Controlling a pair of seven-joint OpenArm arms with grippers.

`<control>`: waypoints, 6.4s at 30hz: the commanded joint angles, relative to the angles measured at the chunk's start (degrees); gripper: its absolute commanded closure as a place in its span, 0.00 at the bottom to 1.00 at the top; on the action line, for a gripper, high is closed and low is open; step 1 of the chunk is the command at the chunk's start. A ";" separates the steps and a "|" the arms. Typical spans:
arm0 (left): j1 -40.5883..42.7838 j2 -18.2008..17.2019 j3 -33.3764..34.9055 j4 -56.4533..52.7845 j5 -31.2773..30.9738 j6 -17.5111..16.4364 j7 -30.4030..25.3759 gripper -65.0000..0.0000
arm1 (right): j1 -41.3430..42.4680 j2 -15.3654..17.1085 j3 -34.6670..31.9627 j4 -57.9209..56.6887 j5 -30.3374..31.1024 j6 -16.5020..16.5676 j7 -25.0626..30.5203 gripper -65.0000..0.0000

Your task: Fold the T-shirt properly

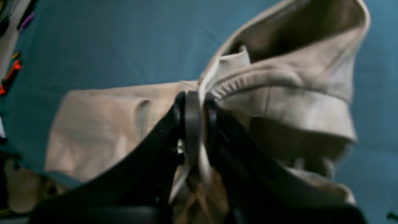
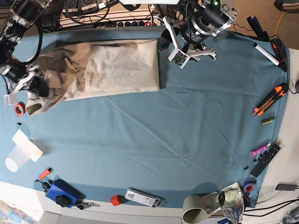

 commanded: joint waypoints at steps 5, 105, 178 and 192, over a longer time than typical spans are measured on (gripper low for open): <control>0.13 0.13 0.13 1.05 1.99 4.50 -0.61 0.56 | -4.61 -2.38 0.42 9.86 3.80 0.03 1.21 1.00; 5.38 -1.44 -28.41 1.05 1.49 11.98 -3.69 0.71 | -8.39 -16.81 -41.79 23.85 -16.68 0.03 1.21 0.76; 5.38 -1.64 -28.44 1.05 -0.55 11.93 -4.63 0.71 | 5.81 -16.37 -41.24 4.68 -14.97 0.03 1.73 0.76; 10.08 -1.75 -28.44 1.05 7.61 12.17 3.96 1.00 | -12.41 -16.35 -22.38 27.50 -8.48 0.03 1.21 0.79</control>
